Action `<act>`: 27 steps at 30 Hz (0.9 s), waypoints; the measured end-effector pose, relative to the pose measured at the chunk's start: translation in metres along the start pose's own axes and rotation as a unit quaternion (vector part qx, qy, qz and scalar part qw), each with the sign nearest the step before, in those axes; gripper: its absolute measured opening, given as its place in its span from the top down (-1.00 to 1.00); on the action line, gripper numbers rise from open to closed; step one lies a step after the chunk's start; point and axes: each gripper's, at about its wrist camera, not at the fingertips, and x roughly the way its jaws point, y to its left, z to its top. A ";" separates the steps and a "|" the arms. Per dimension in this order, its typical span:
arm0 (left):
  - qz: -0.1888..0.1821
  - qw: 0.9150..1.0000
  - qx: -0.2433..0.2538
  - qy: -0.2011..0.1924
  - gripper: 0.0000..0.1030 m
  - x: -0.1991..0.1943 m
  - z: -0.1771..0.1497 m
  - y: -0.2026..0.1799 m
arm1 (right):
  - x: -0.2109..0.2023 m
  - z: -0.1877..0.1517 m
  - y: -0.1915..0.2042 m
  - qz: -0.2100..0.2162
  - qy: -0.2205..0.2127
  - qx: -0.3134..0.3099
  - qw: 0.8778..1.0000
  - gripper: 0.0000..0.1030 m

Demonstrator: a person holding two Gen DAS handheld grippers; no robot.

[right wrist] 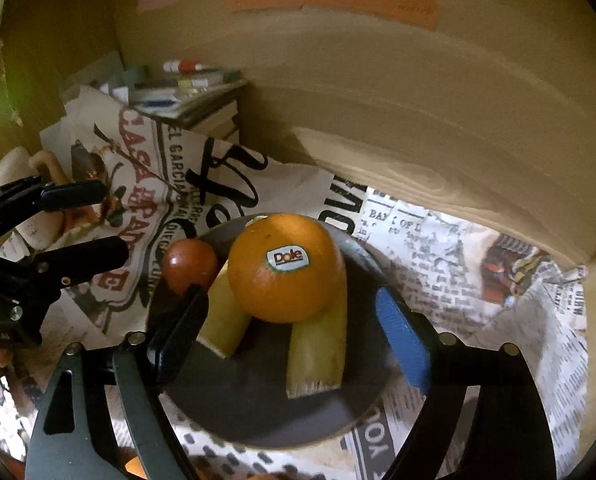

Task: Organize fruits
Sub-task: 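Place the Dole orange on the cobs with the right gripper while the left sets the tomato beside them, then withdraw both grippers from the plate and move toward the remaining fruit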

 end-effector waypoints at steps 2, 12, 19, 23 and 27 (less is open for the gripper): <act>-0.002 1.000 -0.002 -0.003 -0.41 -0.006 -0.003 -0.002 | -0.013 -0.004 0.001 -0.003 -0.011 0.000 1.000 -0.63; 0.000 1.000 -0.011 -0.008 -0.41 -0.030 -0.030 -0.019 | -0.067 -0.037 0.019 -0.027 -0.057 -0.012 0.998 -0.68; 0.010 1.000 -0.013 -0.002 -0.41 -0.043 -0.060 -0.033 | -0.085 -0.074 0.029 -0.016 -0.066 0.002 0.998 -0.70; 0.002 1.000 -0.018 0.008 -0.41 -0.049 -0.082 -0.041 | -0.088 -0.095 0.034 -0.013 -0.062 0.008 0.998 -0.70; -0.009 1.000 -0.021 0.020 -0.41 -0.049 -0.098 -0.049 | -0.089 -0.111 0.038 -0.006 -0.057 0.016 0.998 -0.70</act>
